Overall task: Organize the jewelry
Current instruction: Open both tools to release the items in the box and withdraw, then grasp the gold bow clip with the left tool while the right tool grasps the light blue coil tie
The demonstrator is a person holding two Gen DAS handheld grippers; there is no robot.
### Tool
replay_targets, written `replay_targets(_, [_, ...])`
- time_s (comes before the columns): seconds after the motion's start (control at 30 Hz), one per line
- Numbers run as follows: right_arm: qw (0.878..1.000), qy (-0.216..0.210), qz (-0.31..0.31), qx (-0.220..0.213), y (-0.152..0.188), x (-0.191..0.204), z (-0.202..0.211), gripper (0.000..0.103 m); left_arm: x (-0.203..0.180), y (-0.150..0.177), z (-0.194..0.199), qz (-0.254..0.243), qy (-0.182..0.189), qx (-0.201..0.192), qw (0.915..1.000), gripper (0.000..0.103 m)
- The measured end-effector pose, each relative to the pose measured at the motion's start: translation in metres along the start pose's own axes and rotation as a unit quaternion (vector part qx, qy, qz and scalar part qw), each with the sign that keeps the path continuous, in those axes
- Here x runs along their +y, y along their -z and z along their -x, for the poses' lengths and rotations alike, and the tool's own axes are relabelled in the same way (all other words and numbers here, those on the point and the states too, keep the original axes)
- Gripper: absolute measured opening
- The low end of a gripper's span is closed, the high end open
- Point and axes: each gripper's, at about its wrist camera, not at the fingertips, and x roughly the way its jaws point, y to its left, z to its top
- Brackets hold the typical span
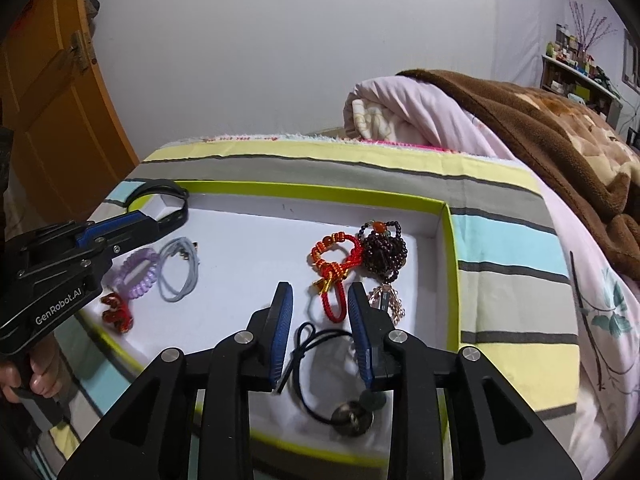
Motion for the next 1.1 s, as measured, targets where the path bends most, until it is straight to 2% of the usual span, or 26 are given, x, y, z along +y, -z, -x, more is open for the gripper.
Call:
replay_targets(0.3, [0.999, -0.003, 0.017, -0.044, 0.013, 0.018, 0.056, 0.029, -0.001, 0.011, 0.047, 0.015, -0.003, -0.027, 0.9995, 0.015])
replay_targets(0.73, [0.996, -0.009, 0.021, -0.086, 0.069, 0.043, 0.133, 0.029, -0.010, 0.055, 0.126, 0.021, -0.011, -0.059, 0.9980, 0.015])
replay_targets(1.1, [0.996, -0.024, 0.020, -0.084, 0.123, 0.060, 0.165, 0.029, -0.015, 0.109, 0.160, 0.030, -0.019, -0.060, 0.9976, 0.015])
